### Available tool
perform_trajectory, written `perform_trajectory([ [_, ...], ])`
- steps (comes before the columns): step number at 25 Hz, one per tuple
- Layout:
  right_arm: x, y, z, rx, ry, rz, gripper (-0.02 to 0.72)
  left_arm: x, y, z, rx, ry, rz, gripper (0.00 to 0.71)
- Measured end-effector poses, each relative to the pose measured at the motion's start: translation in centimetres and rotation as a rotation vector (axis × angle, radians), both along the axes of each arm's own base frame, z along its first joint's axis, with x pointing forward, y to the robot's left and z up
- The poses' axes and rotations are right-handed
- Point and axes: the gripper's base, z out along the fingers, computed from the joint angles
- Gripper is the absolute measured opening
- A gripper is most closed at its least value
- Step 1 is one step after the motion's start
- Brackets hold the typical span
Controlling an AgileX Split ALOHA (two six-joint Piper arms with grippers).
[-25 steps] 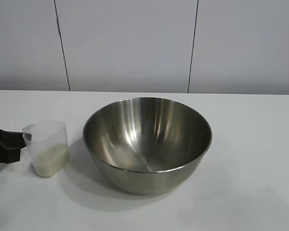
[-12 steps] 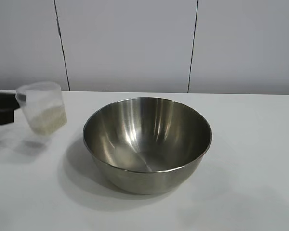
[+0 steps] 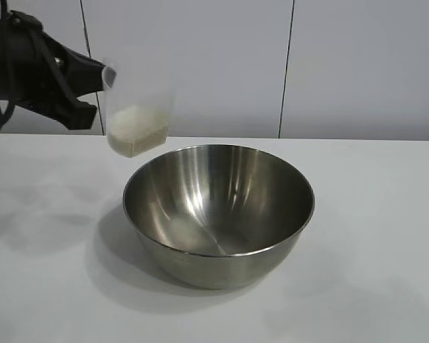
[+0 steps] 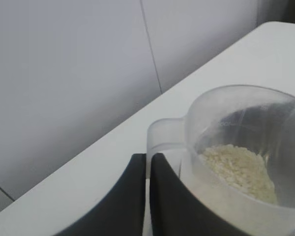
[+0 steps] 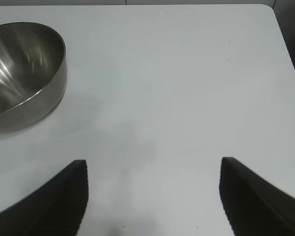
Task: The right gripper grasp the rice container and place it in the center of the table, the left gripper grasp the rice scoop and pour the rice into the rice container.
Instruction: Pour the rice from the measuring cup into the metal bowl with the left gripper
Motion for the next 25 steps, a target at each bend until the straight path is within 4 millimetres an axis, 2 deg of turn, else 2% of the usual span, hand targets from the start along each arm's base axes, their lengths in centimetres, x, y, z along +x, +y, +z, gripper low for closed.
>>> perform_trajectory([
  [6, 0.0, 0.0, 0.0, 0.0, 0.001, 0.0, 0.516, -1.3, -2.5, 0.1, 0.216, -0.152, 0.005, 0.009],
  [12, 0.0, 0.0, 0.0, 0.0, 0.001, 0.0, 0.516, -3.4, -5.8, 0.4, 0.52, -0.447, -0.033, 0.009],
  [17, 0.0, 0.0, 0.0, 0.0, 0.001, 0.0, 0.516, -2.6, -7.5, -0.5, 0.736, -0.508, -0.008, 0.009],
  [21, 0.0, 0.0, 0.0, 0.0, 0.001, 0.0, 0.516, -1.6, -7.5, -0.3, 0.932, -0.598, 0.024, 0.009],
  [25, 0.0, 0.0, 0.0, 0.0, 0.001, 0.0, 0.516, -1.5, -7.5, -0.1, 1.163, -0.714, -0.047, 0.009],
])
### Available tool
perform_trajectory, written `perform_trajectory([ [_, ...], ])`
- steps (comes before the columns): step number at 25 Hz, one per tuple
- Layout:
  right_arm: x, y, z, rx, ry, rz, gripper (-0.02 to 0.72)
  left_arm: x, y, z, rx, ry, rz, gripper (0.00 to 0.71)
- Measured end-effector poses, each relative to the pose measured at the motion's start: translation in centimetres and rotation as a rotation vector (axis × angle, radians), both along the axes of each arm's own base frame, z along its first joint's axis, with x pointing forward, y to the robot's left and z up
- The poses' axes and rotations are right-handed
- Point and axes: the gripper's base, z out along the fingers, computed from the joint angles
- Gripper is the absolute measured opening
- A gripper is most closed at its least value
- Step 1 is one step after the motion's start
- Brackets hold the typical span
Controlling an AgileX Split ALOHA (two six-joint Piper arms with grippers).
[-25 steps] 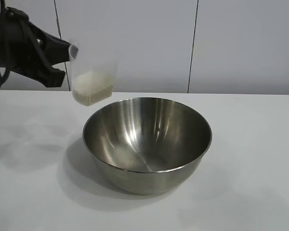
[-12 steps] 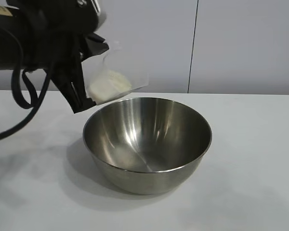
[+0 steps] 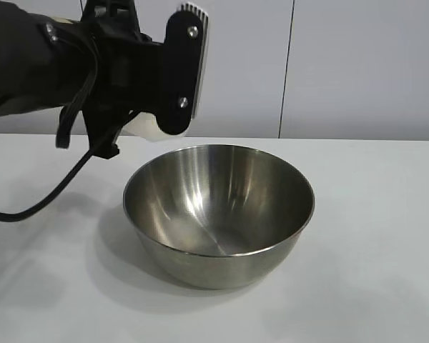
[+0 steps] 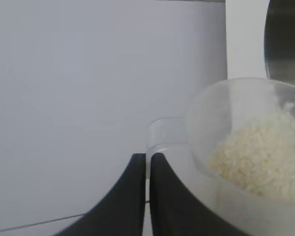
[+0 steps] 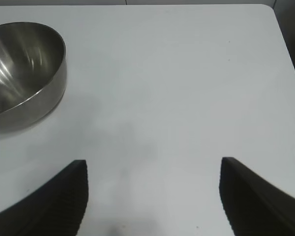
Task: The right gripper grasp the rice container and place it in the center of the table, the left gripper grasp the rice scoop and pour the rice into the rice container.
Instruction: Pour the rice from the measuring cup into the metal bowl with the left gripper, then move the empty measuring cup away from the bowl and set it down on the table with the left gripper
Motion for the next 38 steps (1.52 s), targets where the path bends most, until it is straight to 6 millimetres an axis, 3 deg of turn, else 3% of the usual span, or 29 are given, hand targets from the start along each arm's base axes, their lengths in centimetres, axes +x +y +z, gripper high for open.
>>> perform_trajectory([
  [12, 0.0, 0.0, 0.0, 0.0, 0.0, 0.0, 0.516, -1.6, -1.7, -0.1, 0.407, -0.132, -0.154, 0.008],
  [21, 0.0, 0.0, 0.0, 0.0, 0.0, 0.0, 0.516, -1.6, -1.6, -0.2, 0.452, -0.137, -0.158, 0.008],
  [24, 0.0, 0.0, 0.0, 0.0, 0.0, 0.0, 0.516, -1.4, -1.3, 0.0, 0.253, -0.061, -0.069, 0.008],
  [31, 0.0, 0.0, 0.0, 0.0, 0.0, 0.0, 0.516, -0.5, -0.7, 2.3, -0.645, 0.14, 0.28, 0.008],
  [34, 0.0, 0.0, 0.0, 0.0, -0.001, 0.0, 0.516, -0.7, 0.4, 3.7, -1.12, 0.22, 0.404, 0.008],
  [38, 0.0, 0.0, 0.0, 0.0, 0.0, 0.0, 0.516, -0.3, 3.1, 5.0, -1.547, 0.261, 0.447, 0.008],
])
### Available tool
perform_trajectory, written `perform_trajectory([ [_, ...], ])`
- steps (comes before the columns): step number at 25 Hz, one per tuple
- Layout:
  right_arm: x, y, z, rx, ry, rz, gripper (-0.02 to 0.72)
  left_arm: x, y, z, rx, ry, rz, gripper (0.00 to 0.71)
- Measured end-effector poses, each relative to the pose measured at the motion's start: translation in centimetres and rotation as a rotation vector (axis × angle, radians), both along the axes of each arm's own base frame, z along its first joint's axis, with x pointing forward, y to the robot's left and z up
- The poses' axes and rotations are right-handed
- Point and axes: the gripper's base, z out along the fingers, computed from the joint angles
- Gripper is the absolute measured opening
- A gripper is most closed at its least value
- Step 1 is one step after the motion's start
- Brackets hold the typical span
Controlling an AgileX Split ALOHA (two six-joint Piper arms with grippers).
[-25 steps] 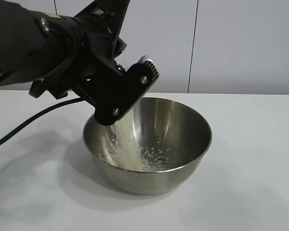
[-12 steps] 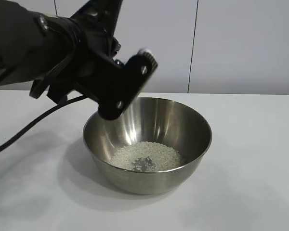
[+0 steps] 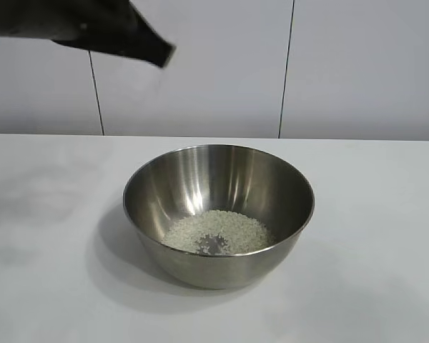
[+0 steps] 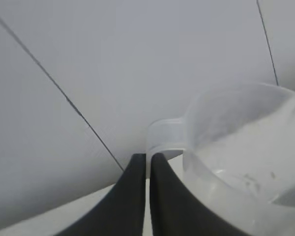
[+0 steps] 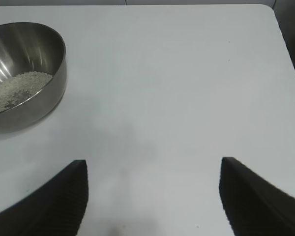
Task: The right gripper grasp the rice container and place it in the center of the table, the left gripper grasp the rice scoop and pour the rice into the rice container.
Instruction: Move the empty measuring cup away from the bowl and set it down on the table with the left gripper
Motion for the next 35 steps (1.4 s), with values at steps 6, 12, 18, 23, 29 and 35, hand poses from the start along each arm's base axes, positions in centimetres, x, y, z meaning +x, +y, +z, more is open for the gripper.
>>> perform_trajectory([
  [6, 0.0, 0.0, 0.0, 0.0, 0.0, 0.0, 0.516, 0.7, 5.7, -3.8, -0.231, 0.003, -0.007, 0.008],
  [12, 0.0, 0.0, 0.0, 0.0, 0.0, 0.0, 0.516, -0.2, 10.9, -7.7, -0.261, 0.053, -0.115, 0.008],
  [18, 0.0, 0.0, 0.0, 0.0, 0.0, 0.0, 0.516, -0.6, 14.9, -11.1, -0.354, 0.106, -0.089, 0.008],
  [23, 0.0, 0.0, 0.0, 0.0, 0.0, 0.0, 0.516, -0.1, 15.3, -15.1, -0.378, 0.187, -0.083, 0.008],
  [29, 0.0, 0.0, 0.0, 0.0, 0.0, 0.0, 0.516, -0.5, 15.1, -19.2, -0.287, 0.339, -0.099, 0.008],
  [35, 0.0, 0.0, 0.0, 0.0, 0.0, 0.0, 0.516, -0.5, 15.1, -19.3, -0.239, 0.335, -0.117, 0.026],
])
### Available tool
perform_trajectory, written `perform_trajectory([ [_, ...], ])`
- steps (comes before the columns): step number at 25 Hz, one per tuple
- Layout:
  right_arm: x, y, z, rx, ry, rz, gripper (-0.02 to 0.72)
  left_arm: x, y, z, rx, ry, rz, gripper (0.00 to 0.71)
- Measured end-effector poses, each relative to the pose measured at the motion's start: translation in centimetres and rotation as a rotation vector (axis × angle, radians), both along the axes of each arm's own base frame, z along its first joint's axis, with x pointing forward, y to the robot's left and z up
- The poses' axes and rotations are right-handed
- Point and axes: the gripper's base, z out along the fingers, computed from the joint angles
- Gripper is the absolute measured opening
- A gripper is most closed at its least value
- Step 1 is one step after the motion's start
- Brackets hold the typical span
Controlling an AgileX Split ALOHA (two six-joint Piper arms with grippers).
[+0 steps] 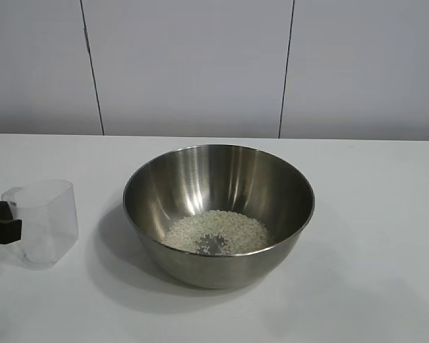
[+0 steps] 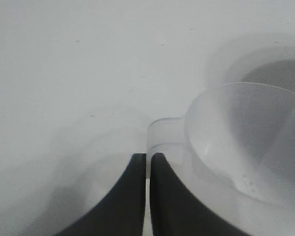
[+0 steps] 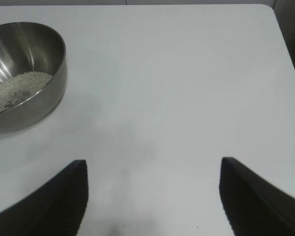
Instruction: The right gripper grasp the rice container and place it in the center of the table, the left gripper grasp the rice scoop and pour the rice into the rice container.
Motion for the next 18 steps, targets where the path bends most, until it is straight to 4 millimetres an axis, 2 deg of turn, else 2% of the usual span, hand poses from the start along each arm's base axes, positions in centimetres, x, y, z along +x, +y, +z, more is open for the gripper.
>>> perform_trajectory([
  [2, 0.0, 0.0, 0.0, 0.0, 0.0, 0.0, 0.516, 0.0, 0.0, 0.0, 0.001, 0.0, 0.0, 0.097],
  [5, 0.0, 0.0, 0.0, 0.0, 0.0, 0.0, 0.516, -0.2, 0.0, 0.0, 0.0, 0.001, 0.0, 0.281],
  [7, 0.0, 0.0, 0.0, 0.0, 0.0, 0.0, 0.516, -0.5, 0.1, -0.1, -0.002, 0.006, 0.0, 0.347],
  [11, 0.0, 0.0, 0.0, 0.0, 0.0, 0.0, 0.516, -2.7, 0.5, -0.5, -0.014, 0.079, 0.03, 0.362],
  [13, 0.0, 0.0, 0.0, 0.0, 0.0, 0.0, 0.516, -3.6, 1.2, -0.3, -0.01, 0.092, 0.102, 0.35],
  [18, 0.0, 0.0, 0.0, 0.0, -0.001, 0.0, 0.516, -3.7, 3.6, 0.4, 0.004, 0.063, 0.381, 0.339],
])
